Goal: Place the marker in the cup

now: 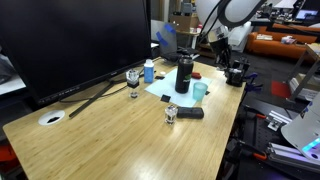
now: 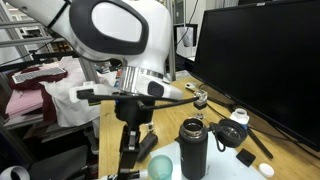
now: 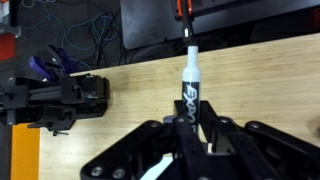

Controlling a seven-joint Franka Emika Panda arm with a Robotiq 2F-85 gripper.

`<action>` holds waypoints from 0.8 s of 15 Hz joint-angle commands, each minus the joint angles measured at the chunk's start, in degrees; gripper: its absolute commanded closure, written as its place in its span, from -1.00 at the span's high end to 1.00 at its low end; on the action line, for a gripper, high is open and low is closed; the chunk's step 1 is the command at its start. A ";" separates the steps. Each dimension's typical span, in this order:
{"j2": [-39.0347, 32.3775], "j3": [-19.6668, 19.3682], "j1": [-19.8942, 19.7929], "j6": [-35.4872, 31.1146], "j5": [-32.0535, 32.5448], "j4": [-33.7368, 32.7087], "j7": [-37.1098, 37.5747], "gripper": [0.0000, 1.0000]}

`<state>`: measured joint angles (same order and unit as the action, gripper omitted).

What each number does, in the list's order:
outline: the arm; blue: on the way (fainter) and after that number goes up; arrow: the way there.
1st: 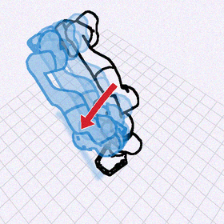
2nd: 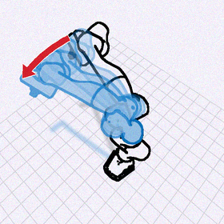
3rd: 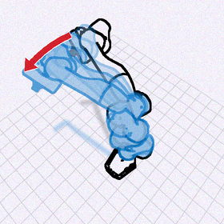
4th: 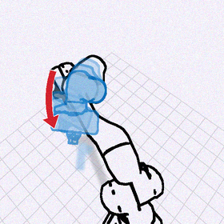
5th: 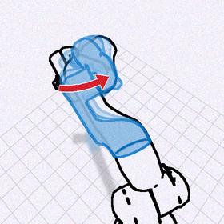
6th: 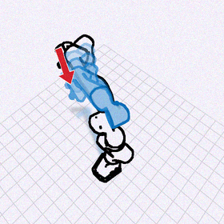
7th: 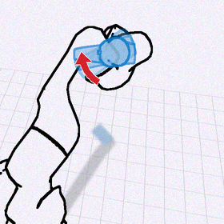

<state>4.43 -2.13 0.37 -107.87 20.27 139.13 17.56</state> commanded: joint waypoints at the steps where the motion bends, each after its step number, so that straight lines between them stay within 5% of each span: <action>1: -2.16 2.91 1.11 11.28 0.70 -4.82 -4.69 -0.90; 6: -8.47 6.28 3.71 22.84 7.28 -12.87 -6.68 -0.90; 12: -22.71 6.25 5.92 21.99 20.41 -21.12 -9.89 -0.90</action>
<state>-13.12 4.16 5.35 -87.87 36.56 122.21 10.83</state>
